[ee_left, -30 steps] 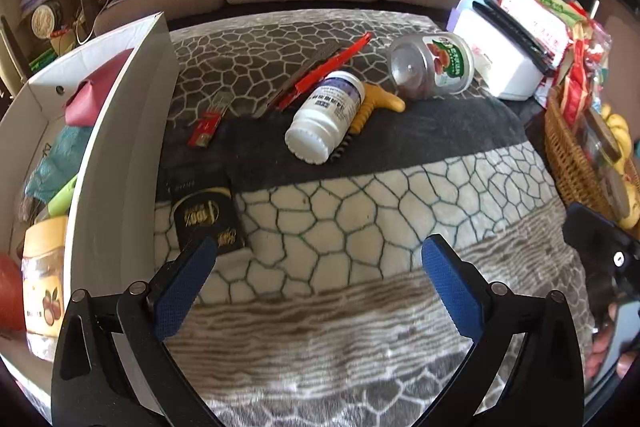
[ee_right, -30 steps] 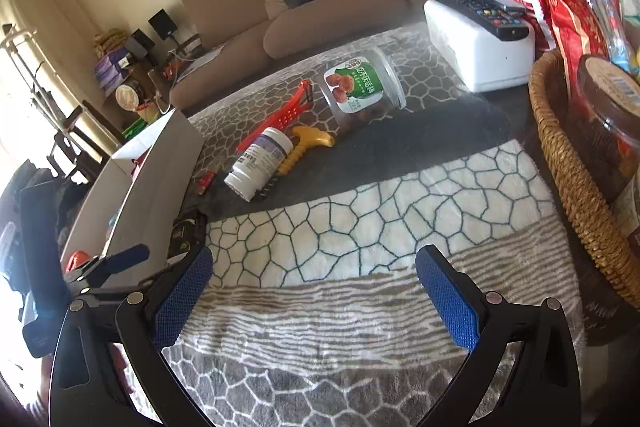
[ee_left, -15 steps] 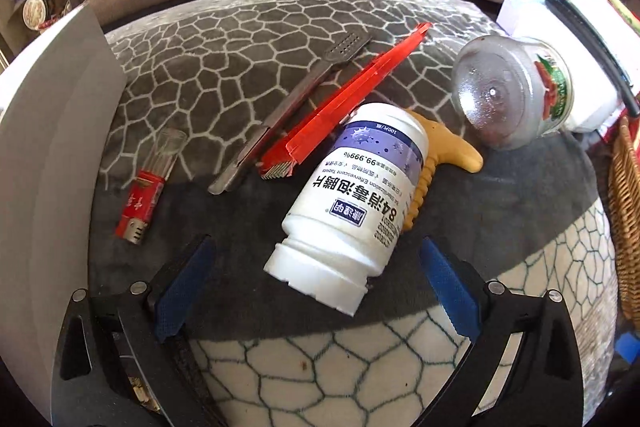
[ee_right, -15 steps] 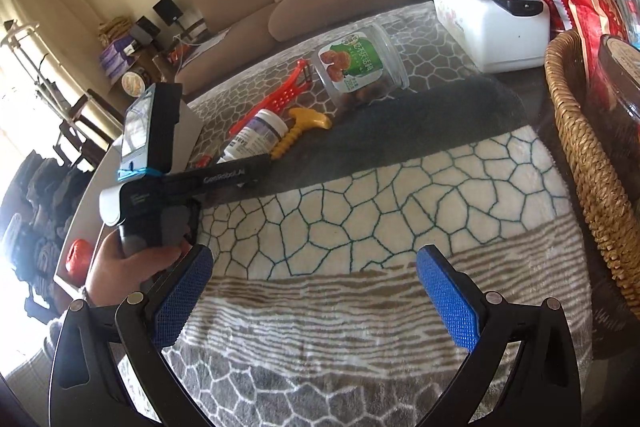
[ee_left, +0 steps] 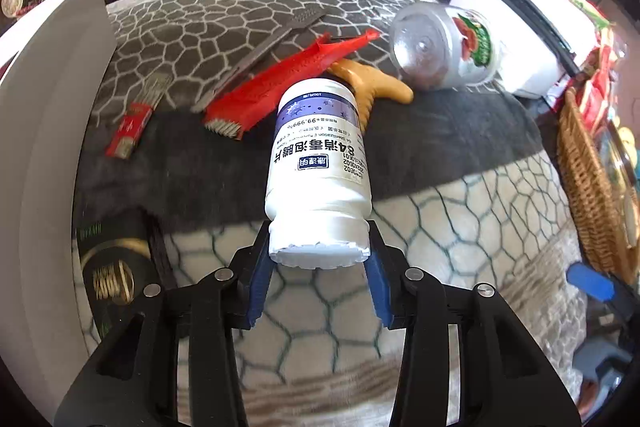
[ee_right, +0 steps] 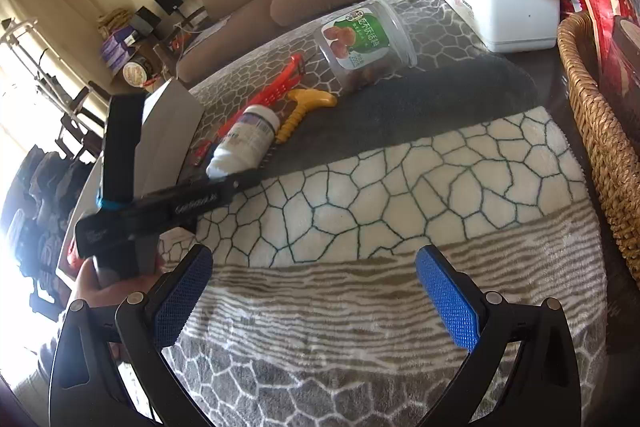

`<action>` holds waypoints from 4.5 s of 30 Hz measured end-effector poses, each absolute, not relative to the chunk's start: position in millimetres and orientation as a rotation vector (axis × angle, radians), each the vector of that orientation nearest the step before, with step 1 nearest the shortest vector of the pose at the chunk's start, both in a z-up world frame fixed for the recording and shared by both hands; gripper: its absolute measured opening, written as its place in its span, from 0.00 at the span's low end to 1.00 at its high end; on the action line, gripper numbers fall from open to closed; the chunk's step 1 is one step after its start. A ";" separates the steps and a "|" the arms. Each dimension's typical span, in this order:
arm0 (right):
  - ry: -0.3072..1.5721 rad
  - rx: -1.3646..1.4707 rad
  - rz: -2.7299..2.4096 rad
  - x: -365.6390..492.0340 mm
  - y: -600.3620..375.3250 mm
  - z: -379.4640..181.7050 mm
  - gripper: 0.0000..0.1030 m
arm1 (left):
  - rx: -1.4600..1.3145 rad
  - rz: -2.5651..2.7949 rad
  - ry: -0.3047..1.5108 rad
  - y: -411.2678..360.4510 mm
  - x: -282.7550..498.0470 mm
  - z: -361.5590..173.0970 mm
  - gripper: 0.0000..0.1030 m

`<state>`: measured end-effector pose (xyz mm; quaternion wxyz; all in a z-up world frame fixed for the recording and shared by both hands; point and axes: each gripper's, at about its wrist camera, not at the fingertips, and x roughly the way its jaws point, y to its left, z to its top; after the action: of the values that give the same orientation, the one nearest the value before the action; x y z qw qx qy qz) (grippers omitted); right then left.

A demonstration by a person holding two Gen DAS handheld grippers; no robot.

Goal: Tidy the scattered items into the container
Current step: 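Grasp the white disinfectant bottle with the right tool and lift it, then carry the white bottle over the white box with the right tool, then lower the white bottle into the box and open the right tool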

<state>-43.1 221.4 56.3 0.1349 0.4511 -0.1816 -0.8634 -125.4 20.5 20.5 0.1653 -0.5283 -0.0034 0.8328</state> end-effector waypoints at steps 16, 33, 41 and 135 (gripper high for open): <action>-0.693 1.276 -2.156 -32.4 186.3 49.0 1.00 | -1.496 2.376 -0.079 -32.9 65.5 36.1 0.74; 0.275 1.070 -1.959 20.2 97.3 40.0 1.00 | -1.426 2.200 -0.283 -77.3 86.4 46.3 1.00; 0.440 1.058 -1.930 18.1 75.9 34.4 1.00 | -1.418 2.203 -0.237 -71.1 83.5 41.7 1.00; 0.014 1.620 -2.355 -339.1 -339.0 22.4 0.97 | -1.208 2.857 -0.642 -388.7 -32.8 130.2 1.00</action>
<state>-339.1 -339.0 22.4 0.1409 0.5612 0.0049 -0.8156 -32.8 -388.7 130.2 -0.0132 -0.3813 -0.2025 0.9019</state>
